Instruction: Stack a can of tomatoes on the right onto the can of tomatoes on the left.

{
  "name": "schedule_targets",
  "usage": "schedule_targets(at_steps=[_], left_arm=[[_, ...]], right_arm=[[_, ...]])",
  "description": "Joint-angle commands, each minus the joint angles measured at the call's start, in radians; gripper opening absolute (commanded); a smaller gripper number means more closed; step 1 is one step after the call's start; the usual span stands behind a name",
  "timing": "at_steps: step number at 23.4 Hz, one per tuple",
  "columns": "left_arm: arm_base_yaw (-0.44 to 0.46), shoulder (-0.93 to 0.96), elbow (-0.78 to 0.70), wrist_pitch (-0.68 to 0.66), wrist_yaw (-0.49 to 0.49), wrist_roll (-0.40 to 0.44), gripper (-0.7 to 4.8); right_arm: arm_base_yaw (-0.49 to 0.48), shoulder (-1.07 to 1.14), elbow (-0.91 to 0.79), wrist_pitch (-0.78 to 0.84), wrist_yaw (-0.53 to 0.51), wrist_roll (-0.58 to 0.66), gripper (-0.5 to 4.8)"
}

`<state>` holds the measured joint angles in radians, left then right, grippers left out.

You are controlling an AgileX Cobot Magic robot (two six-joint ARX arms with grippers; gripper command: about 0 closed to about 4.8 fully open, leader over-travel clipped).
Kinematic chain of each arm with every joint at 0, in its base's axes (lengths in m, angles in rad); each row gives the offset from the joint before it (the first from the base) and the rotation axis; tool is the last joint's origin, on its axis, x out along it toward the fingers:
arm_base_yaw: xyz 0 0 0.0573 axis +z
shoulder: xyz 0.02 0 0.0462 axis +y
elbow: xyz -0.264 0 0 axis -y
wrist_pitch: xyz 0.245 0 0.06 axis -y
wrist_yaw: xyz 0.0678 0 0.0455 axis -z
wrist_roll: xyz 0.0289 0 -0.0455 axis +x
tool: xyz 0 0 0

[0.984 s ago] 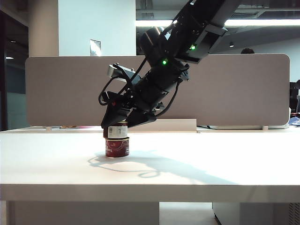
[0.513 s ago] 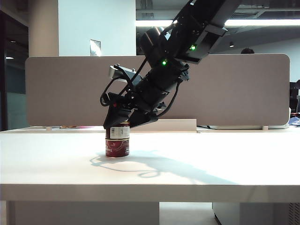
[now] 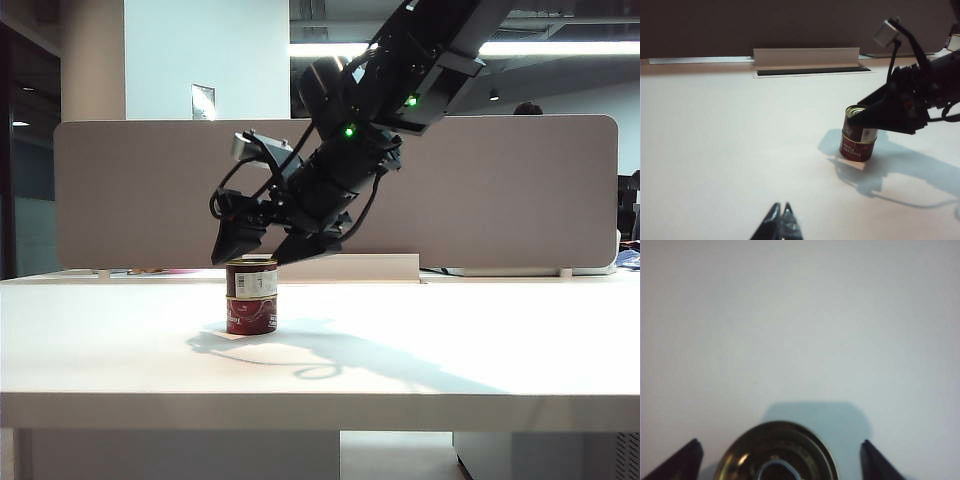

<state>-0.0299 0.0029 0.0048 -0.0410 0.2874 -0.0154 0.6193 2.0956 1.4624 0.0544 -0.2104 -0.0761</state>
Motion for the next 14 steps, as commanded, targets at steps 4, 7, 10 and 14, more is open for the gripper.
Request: schedule_targets(at_steps=[4, 7, 10, 14], left_arm=[[0.001, 0.001, 0.003, 0.013, 0.001, 0.004, -0.06], [0.001, 0.001, 0.003, 0.013, 0.0, 0.004, -0.06], [0.001, 0.001, 0.003, 0.013, -0.023, 0.004, -0.06], [0.001, 0.001, 0.003, 0.018, -0.15, 0.003, -0.06]], right_arm=[[0.002, -0.07, 0.005, 0.029, 0.013, -0.009, 4.3], [-0.008, -0.135, 0.005, 0.019, 0.049, -0.015, 4.29], [-0.026, -0.22, 0.005, -0.018, 0.098, -0.014, 3.44], [-0.106, -0.372, 0.005, -0.137, 0.111, -0.014, -0.05]])
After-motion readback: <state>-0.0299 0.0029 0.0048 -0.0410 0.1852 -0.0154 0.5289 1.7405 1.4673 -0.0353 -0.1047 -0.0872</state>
